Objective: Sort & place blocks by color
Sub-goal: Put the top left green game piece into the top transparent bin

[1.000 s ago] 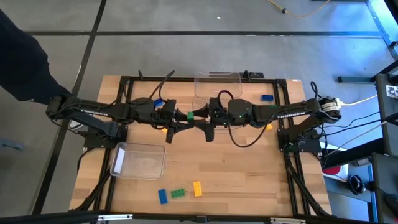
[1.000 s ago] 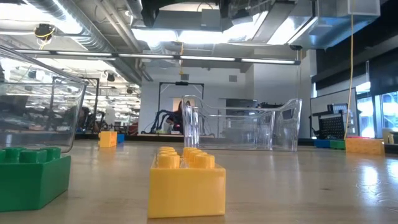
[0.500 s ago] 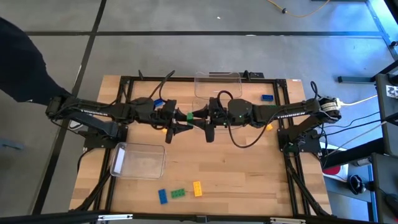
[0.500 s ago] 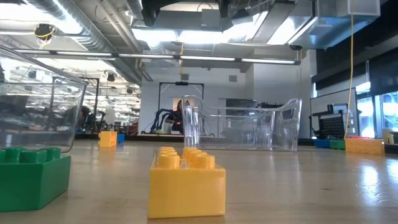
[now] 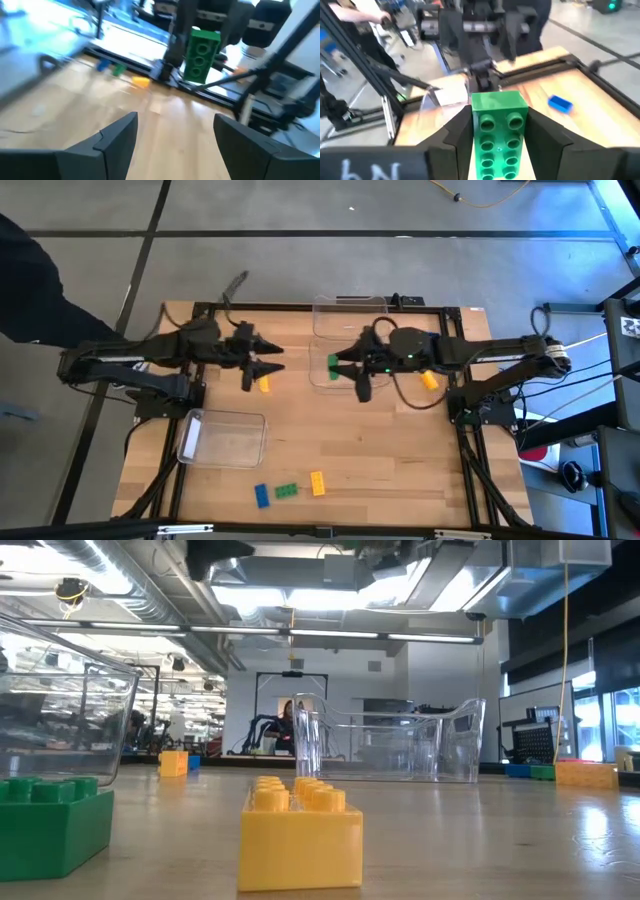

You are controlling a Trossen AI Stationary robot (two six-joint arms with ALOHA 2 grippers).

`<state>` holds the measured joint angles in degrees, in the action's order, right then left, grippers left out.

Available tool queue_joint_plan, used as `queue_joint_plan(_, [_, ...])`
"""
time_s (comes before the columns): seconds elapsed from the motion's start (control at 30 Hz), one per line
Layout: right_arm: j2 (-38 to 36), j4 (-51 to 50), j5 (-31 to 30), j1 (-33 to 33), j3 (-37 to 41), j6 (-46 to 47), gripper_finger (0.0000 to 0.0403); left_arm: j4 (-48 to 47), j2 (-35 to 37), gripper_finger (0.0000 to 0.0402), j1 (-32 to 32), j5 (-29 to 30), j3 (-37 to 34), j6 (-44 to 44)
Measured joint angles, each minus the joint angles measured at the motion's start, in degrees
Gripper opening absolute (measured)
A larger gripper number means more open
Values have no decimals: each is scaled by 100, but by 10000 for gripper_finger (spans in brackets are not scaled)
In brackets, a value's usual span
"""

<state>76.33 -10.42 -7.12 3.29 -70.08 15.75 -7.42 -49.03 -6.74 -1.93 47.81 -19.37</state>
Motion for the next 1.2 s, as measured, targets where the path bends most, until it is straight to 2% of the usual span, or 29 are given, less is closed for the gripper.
queue_joint_plan(0.17, [-620, -742, -272, 5, 80, -49, 145, -221, 753, 250, 82, 470, 2, 143])
queue_joint_plan(0.27, [-970, -611, -296, 2, 290, -61, 146, -227, 1036, 249, 174, 647, 2, 248])
queue_joint_plan(0.47, [-1470, 137, -279, 2, 992, 214, 146, -203, 1171, 249, 232, 850, 2, 310])
queue_joint_plan(1.1, [-1540, 300, -293, 0, 1027, 204, 146, -201, 1167, 250, 232, 938, 2, 345])
queue_joint_plan(1.2, [-1506, 306, -548, -4, 1023, 346, 146, -201, 1167, 250, 232, 937, 2, 345])
